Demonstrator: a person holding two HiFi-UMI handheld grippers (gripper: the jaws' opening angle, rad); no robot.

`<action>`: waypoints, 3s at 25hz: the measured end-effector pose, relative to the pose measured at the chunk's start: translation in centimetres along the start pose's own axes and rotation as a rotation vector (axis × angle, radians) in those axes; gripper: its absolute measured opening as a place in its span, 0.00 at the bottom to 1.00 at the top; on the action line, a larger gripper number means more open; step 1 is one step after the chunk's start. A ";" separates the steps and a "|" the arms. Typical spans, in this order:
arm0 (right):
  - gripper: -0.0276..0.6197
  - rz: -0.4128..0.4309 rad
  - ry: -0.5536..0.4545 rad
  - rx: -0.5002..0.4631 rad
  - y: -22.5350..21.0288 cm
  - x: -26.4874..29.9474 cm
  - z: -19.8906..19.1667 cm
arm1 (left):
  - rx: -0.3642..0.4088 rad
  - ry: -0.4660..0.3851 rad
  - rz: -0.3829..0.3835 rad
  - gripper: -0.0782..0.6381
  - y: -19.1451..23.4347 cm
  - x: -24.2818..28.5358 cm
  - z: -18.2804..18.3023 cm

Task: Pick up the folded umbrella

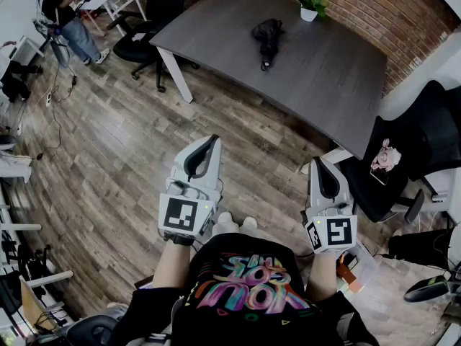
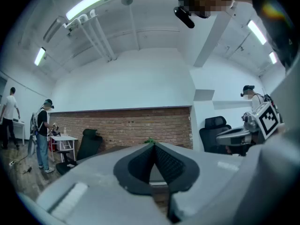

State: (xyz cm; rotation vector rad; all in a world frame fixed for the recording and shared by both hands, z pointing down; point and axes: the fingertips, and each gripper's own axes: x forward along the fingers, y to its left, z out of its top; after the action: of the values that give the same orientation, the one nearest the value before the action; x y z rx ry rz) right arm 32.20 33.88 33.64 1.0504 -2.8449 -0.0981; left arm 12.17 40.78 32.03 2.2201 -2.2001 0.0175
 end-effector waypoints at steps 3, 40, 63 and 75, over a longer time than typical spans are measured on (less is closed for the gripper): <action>0.04 0.000 -0.011 0.017 0.3 -0.1 0.2 | 0.037 -0.020 -0.015 0.11 0.1 -0.1 0.3; 0.04 -0.012 0.046 0.074 -3.2 20.8 -1.1 | 0.017 0.006 -0.013 0.11 15.9 16.3 -1.1; 0.04 -0.067 0.114 0.108 -3.4 29.7 -3.3 | 0.000 0.034 -0.059 0.11 22.9 23.7 -4.0; 0.04 -0.041 0.112 0.129 -10.3 41.0 -3.8 | 0.009 0.034 -0.026 0.11 26.9 35.0 -3.3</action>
State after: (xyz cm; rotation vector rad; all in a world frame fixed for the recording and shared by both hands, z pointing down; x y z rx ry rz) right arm 8.31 -0.73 39.62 1.1014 -2.7603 0.1380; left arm -14.40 5.60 36.14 2.2353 -2.1590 0.0646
